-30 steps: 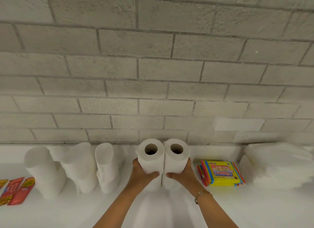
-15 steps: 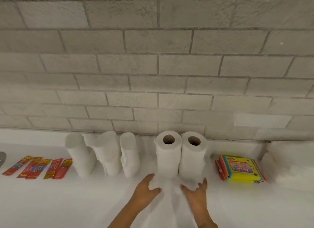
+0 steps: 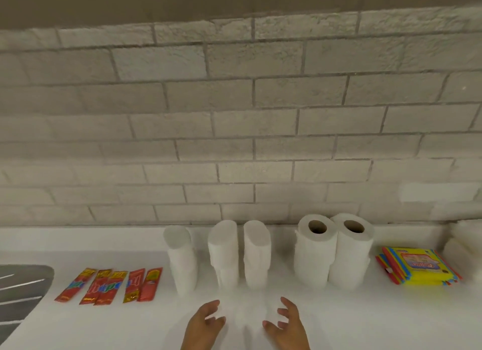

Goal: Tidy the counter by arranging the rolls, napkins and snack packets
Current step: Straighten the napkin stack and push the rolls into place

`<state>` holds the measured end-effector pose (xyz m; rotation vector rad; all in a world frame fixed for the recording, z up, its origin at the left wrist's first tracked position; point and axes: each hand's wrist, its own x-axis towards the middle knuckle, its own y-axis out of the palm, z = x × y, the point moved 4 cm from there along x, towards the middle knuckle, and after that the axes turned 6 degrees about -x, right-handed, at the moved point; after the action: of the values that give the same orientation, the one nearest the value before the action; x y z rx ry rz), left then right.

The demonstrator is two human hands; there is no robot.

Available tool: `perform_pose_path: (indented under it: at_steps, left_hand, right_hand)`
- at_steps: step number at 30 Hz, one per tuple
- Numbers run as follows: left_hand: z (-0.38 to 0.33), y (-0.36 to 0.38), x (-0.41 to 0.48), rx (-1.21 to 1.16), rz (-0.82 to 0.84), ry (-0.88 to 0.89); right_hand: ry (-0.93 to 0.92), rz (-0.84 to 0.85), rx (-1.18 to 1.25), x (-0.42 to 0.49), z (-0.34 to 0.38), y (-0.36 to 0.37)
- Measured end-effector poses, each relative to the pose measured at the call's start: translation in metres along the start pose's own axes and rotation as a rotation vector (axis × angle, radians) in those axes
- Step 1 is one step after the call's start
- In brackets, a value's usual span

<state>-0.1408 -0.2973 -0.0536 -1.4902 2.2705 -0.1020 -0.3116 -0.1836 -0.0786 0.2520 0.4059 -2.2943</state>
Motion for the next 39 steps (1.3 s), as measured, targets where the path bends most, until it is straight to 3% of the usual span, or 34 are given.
perform_pose_path:
  at_steps: [6, 16, 27, 39]
  left_hand:
    - [0.028, -0.077, 0.031, -0.117, -0.077, -0.096]
    - [-0.025, -0.095, 0.081, -0.073, -0.170, 0.183]
    - [-0.040, -0.082, 0.114, -0.121, -0.224, 0.224]
    - [-0.048, -0.052, 0.127, -0.040, 0.084, 0.269]
  right_hand:
    - [0.031, -0.095, -0.005, -0.017, 0.008, 0.041]
    - [-0.113, -0.299, -0.056, 0.009, 0.061, 0.029]
    - [-0.227, -0.131, -0.166, 0.063, 0.090, 0.034]
    - [-0.266, -0.062, -0.152, 0.063, 0.092, 0.067]
